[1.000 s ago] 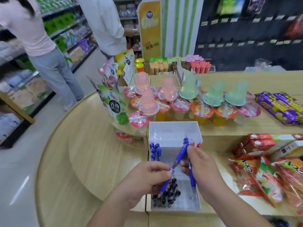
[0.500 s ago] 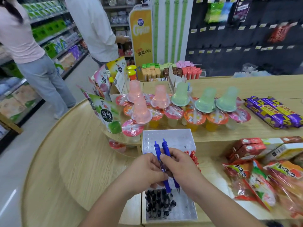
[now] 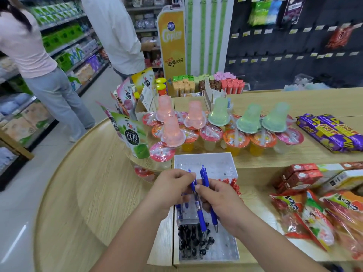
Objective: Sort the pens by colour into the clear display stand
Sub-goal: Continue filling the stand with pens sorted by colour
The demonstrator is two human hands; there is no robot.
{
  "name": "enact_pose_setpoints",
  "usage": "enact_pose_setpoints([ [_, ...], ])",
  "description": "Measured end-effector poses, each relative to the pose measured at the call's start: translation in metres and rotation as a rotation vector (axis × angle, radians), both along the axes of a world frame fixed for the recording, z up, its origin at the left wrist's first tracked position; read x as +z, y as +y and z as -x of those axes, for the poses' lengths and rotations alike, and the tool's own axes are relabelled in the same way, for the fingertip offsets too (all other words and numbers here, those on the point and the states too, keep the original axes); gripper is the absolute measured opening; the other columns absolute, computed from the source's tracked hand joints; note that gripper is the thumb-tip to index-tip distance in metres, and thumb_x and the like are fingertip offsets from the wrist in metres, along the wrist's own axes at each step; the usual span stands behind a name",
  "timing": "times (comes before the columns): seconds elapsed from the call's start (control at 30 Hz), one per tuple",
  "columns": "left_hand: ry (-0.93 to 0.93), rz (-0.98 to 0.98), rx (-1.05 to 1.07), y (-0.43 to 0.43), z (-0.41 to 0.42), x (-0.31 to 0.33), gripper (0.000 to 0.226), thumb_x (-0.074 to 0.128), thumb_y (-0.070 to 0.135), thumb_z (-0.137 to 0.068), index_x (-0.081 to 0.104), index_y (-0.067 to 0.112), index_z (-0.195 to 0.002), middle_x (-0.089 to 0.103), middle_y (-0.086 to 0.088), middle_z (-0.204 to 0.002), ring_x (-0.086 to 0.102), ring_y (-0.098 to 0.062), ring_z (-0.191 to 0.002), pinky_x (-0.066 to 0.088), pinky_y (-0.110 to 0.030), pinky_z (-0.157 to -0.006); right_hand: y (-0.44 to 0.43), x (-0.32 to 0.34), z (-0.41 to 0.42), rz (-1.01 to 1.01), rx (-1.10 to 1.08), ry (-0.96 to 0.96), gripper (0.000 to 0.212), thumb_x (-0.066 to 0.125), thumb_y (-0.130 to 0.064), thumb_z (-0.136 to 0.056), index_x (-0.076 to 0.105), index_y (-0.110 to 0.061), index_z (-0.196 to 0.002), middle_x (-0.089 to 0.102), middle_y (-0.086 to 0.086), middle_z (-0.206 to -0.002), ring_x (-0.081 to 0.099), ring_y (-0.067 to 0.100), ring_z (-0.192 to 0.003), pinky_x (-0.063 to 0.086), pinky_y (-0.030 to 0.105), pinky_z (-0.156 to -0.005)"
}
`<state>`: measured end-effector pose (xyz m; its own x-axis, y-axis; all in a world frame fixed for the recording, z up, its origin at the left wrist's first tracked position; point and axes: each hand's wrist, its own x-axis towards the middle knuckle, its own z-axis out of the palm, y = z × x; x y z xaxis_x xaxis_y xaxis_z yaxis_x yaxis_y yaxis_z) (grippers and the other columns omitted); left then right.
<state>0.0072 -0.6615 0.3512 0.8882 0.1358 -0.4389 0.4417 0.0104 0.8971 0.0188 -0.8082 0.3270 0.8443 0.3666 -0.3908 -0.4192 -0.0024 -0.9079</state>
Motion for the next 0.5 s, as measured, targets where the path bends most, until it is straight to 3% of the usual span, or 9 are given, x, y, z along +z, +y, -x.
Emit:
enact_pose_setpoints([
  [0.2, -0.014, -0.047, 0.033, 0.011, -0.004, -0.003, 0.018, 0.066, 0.023, -0.092, 0.069, 0.008, -0.082, 0.053, 0.004, -0.053, 0.052, -0.008, -0.049, 0.048, -0.026, -0.058, -0.006, 0.003, -0.008, -0.05, -0.163, 0.118, 0.029, 0.052, -0.03, -0.099, 0.07, -0.007, -0.1, 0.065, 0.008, -0.09, 0.054, 0.012, -0.068, 0.05, 0.025, -0.065],
  [0.33, -0.167, -0.104, 0.06, 0.019, -0.005, 0.005, 0.013, 0.066, 0.02, -0.092, 0.069, 0.013, -0.082, 0.068, 0.001, -0.068, 0.063, -0.009, -0.062, 0.047, -0.033, -0.065, -0.003, 0.013, -0.011, 0.009, -0.214, -0.058, 0.025, 0.045, -0.029, -0.102, 0.068, -0.019, -0.105, 0.056, 0.007, -0.091, 0.058, 0.017, -0.078, 0.052, 0.017, -0.06],
  [0.43, -0.26, -0.145, 0.103, 0.018, -0.004, 0.007, 0.003, 0.066, 0.016, -0.092, 0.069, 0.014, -0.092, 0.075, -0.007, -0.084, 0.071, -0.02, -0.076, 0.055, -0.043, -0.073, 0.003, 0.012, -0.014, 0.064, -0.15, -0.231, 0.019, 0.044, -0.023, -0.103, 0.062, -0.028, -0.103, 0.062, 0.005, -0.096, 0.063, 0.015, -0.088, 0.057, 0.024, -0.072],
  [0.5, -0.312, -0.247, 0.097, 0.016, -0.001, 0.001, 0.002, 0.068, 0.018, -0.09, 0.07, 0.019, -0.09, 0.074, -0.004, -0.083, 0.071, -0.021, -0.08, 0.056, -0.039, -0.073, 0.002, 0.006, -0.017, 0.242, -0.099, -0.422, 0.015, 0.047, -0.023, -0.101, 0.058, -0.032, -0.1, 0.066, 0.0, -0.091, 0.063, 0.012, -0.084, 0.054, 0.029, -0.075],
])
